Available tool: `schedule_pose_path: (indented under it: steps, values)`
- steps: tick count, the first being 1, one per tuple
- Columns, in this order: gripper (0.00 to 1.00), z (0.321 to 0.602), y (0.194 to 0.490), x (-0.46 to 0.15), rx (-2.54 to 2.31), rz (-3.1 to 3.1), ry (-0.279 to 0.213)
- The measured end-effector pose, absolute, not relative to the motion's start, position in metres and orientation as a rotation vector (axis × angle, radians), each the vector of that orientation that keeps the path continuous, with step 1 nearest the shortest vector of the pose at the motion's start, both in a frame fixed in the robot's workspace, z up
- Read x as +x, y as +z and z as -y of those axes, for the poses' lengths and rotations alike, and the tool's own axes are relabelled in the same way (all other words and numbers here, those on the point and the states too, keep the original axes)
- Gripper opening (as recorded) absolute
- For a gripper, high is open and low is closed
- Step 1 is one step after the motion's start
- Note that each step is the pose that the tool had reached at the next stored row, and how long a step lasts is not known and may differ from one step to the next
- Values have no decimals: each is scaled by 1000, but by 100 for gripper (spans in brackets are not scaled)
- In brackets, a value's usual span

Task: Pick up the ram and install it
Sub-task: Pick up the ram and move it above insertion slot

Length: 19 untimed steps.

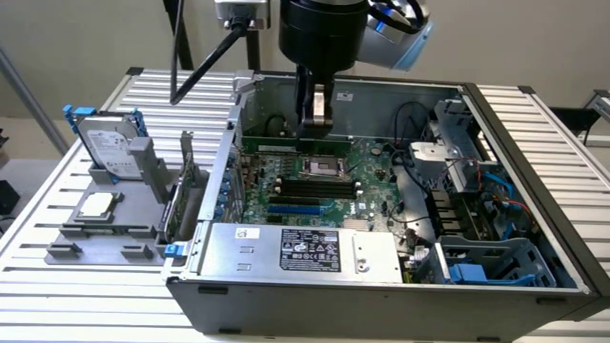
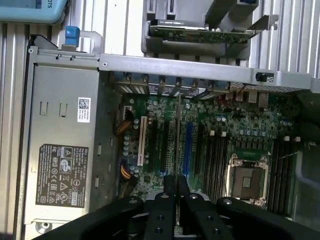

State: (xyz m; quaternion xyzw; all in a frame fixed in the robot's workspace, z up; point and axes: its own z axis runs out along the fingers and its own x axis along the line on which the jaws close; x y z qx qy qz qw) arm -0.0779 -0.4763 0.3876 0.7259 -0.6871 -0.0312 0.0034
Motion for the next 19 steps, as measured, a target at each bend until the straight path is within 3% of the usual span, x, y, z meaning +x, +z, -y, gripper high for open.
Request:
schedule_pose_path:
  steps: [11,19]
  values:
    - [14,436,380,-59,2276,2154,-98]
    - [14,427,374,-44,2269,2162,-98]
